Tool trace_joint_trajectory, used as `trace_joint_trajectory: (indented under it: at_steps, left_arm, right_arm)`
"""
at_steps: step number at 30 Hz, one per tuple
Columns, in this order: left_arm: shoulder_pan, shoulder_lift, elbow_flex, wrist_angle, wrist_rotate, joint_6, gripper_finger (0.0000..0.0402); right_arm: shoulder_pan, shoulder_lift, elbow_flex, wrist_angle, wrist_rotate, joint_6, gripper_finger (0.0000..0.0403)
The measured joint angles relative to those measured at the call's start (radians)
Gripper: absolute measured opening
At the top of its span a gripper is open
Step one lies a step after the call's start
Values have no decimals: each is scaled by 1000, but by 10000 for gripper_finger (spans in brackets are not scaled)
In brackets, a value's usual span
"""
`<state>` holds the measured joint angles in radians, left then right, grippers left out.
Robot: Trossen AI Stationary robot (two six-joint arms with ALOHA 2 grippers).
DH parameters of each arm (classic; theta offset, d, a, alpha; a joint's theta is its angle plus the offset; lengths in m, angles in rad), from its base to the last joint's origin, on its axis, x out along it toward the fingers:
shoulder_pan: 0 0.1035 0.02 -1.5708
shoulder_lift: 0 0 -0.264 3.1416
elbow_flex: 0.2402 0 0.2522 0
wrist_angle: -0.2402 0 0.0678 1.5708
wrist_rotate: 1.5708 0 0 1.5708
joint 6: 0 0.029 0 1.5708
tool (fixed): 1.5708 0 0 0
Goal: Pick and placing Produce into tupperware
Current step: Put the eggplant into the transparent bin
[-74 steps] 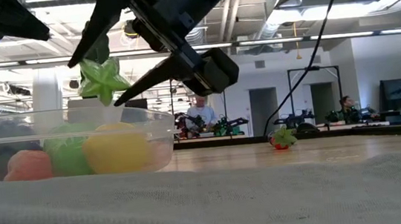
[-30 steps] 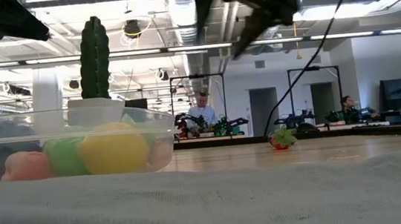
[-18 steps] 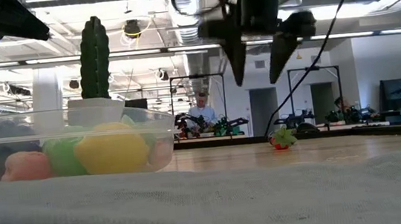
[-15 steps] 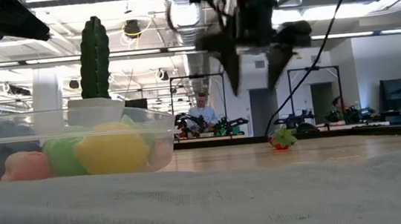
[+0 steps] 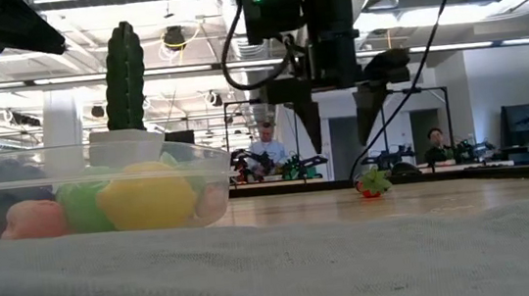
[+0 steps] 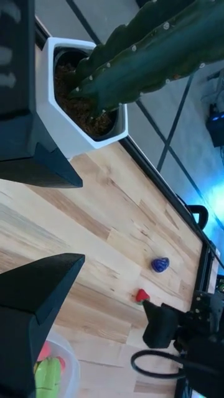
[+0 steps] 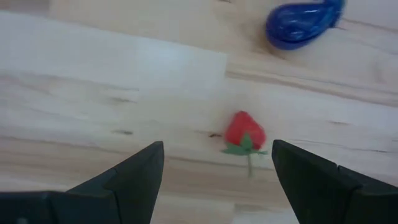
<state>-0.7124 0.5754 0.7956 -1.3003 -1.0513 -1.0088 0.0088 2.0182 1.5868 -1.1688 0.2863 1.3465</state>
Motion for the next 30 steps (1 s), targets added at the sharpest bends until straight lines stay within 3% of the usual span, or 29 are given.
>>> trace_joint_trajectory:
  at_steps: [6,12,25,30]
  left_arm:
    - [0,0,0,-3,-2,0,174]
    - [0,0,0,-5,3,0,174]
    - [0,0,0,-11,48,-42,174]
    - [0,0,0,-11,52,-85,174]
  right_arm:
    - [-39,-1,1,-23,-25,3,322]
    - [-67,-22,2,-22,-28,-164,322]
    - [-222,-57,1,-91,-119,-737,322]
    - [-270,-86,2,-93,-159,-1048,322]
